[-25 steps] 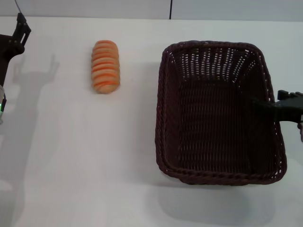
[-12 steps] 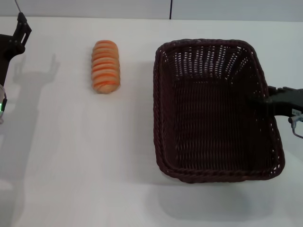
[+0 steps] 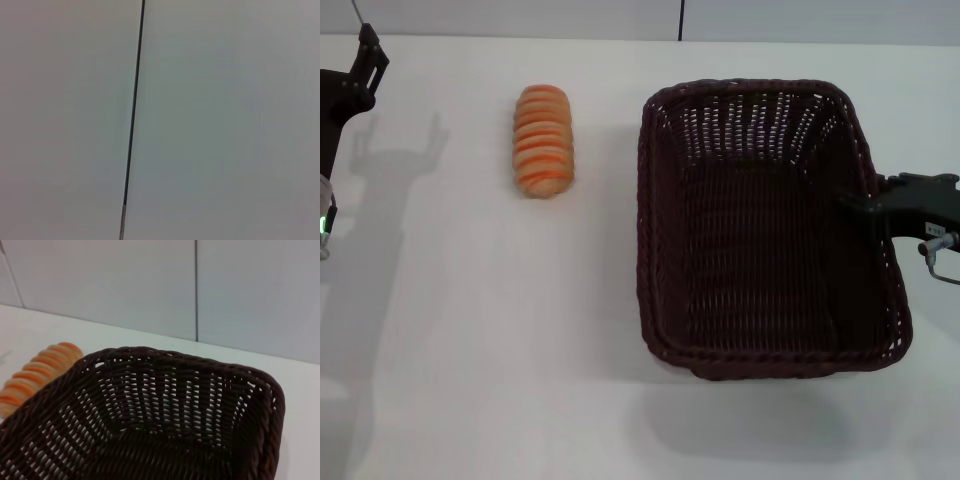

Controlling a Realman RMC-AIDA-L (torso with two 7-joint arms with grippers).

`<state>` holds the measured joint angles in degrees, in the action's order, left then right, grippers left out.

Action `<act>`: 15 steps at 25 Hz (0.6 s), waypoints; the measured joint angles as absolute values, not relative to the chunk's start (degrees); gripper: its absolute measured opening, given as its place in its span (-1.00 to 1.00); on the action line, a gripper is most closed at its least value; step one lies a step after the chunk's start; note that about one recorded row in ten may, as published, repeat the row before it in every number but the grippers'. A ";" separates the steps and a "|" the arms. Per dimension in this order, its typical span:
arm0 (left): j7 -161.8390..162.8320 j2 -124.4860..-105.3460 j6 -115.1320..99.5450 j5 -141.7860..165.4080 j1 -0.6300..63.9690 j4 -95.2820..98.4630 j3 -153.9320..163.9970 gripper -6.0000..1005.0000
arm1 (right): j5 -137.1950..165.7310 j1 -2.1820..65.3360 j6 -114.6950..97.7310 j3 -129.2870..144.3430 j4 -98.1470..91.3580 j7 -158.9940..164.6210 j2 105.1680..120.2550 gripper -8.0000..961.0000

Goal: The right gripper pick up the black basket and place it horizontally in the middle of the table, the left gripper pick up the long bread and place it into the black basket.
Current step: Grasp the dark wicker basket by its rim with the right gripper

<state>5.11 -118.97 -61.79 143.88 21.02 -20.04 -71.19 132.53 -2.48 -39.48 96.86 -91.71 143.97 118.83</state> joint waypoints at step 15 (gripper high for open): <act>5.89 -119.00 -61.79 143.87 21.31 -20.04 -71.27 0.69 | 123.32 -0.29 -48.96 94.69 -95.76 128.28 118.58 -0.41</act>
